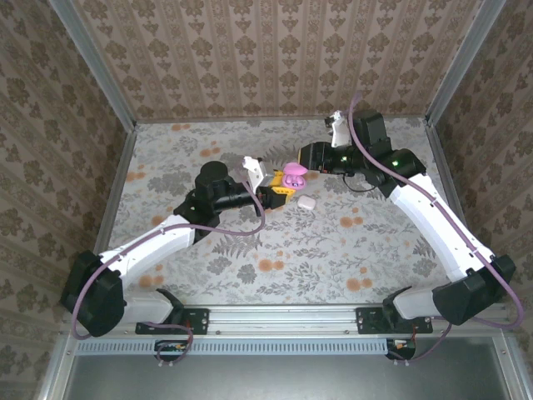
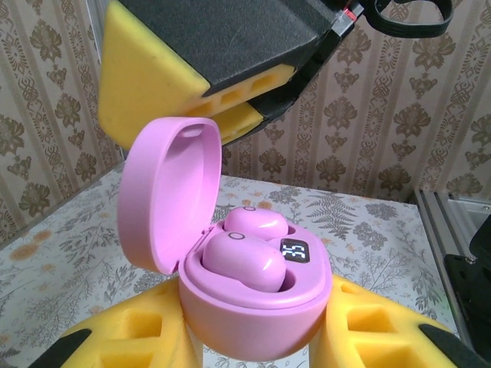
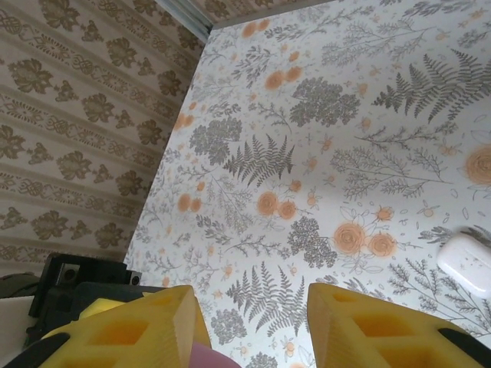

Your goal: Insert the wireless bluetooth earbuds into the charging case

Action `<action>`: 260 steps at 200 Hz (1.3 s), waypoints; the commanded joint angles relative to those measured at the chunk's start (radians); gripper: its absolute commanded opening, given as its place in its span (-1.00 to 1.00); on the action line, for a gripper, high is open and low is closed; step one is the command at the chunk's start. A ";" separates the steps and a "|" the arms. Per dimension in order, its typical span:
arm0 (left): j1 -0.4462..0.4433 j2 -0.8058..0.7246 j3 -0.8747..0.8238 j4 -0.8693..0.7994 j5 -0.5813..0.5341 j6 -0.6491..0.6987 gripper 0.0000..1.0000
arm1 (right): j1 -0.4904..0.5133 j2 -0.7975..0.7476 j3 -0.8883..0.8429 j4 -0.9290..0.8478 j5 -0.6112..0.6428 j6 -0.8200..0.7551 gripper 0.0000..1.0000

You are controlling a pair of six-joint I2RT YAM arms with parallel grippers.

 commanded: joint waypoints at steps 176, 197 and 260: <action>-0.008 0.000 0.028 -0.052 -0.088 0.042 -0.36 | -0.006 -0.097 -0.083 0.002 0.078 -0.021 -0.03; -0.009 0.004 0.008 -0.056 -0.113 0.038 -0.35 | -0.029 -0.155 -0.142 0.049 0.144 -0.002 0.04; -0.048 0.122 -0.023 -0.113 -0.166 0.093 -0.36 | -0.102 -0.244 -0.260 0.116 0.173 0.043 0.12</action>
